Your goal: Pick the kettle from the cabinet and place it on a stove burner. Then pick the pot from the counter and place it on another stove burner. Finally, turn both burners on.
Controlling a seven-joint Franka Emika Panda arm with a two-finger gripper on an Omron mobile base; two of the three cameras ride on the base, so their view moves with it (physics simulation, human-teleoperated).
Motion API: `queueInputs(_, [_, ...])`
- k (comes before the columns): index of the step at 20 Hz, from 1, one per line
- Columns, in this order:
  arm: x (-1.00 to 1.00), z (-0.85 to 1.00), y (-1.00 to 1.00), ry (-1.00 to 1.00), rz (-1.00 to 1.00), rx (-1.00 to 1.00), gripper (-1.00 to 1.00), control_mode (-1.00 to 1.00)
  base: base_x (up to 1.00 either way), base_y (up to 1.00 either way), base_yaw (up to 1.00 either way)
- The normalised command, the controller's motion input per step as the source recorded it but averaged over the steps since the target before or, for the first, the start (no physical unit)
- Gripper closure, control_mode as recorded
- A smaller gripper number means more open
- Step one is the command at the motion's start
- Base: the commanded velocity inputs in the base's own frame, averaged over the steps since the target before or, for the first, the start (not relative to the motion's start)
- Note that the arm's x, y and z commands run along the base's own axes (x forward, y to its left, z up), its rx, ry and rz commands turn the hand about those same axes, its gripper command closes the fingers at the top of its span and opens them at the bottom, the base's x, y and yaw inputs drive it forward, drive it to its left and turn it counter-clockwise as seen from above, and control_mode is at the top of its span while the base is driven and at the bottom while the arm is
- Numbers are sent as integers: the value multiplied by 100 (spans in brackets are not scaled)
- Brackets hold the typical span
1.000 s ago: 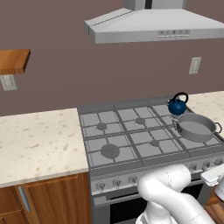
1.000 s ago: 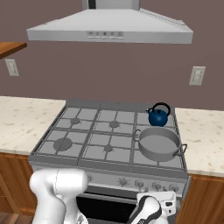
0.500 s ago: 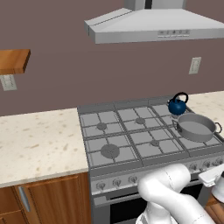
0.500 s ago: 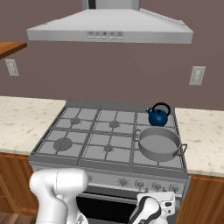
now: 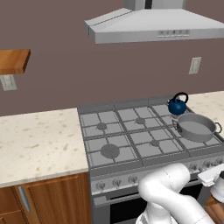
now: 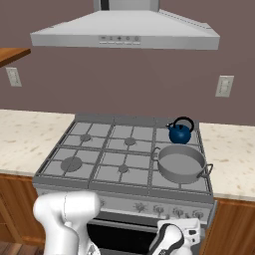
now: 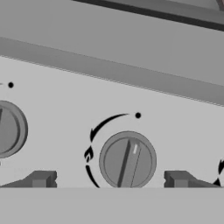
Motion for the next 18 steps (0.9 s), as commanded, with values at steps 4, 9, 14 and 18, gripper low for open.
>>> queueInputs(4, [8,0,-2,-2,0,0,-100,-100,0,0,0])
queueInputs(9, [16,0,0,-1,0,0,100,-100,0,0,0])
queueInputs(14, [16,0,0,-2,0,0,100,-100,0,0,0])
queueInputs(18, [2,0,0,-5,0,0,100,-100,0,0,0])
